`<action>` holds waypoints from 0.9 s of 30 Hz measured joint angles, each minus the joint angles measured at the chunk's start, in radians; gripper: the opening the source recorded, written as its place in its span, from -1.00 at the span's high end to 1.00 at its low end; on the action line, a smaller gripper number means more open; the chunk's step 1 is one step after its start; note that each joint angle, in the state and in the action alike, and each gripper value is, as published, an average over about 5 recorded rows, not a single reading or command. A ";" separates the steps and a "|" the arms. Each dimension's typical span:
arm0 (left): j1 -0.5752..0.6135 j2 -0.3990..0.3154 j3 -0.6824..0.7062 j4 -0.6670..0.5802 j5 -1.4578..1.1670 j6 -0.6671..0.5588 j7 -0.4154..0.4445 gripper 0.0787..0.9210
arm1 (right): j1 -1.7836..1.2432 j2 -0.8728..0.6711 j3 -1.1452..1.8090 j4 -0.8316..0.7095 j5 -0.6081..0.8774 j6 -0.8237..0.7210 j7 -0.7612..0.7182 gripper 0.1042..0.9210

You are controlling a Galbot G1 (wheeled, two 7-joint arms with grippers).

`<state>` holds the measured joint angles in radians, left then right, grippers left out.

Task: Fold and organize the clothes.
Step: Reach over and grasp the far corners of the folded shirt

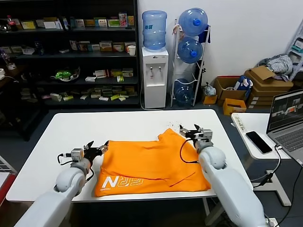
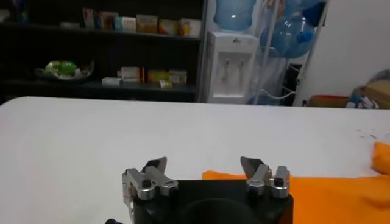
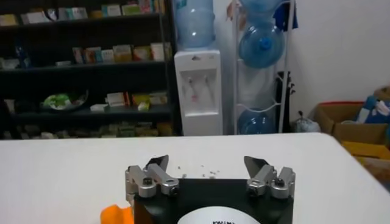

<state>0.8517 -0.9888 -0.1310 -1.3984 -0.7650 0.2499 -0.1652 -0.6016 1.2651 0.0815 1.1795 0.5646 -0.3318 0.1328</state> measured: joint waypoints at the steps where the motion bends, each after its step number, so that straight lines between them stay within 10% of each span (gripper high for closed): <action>1: -0.022 -0.009 0.008 0.032 -0.002 0.004 0.009 -0.76 | 0.015 0.011 -0.006 -0.027 -0.006 -0.002 -0.004 -0.76; 12: -0.153 -0.065 0.081 0.201 -0.018 0.036 0.044 -0.77 | 0.071 0.061 -0.054 -0.175 -0.025 -0.045 -0.031 -0.72; 27: -0.185 -0.095 0.126 0.266 0.000 0.036 0.030 -0.06 | 0.072 0.061 -0.079 -0.201 0.015 -0.105 -0.048 0.28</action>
<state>0.6667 -1.0834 -0.0052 -1.1321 -0.7645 0.2854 -0.1352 -0.5297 1.3266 0.0024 0.9785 0.5796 -0.4371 0.0849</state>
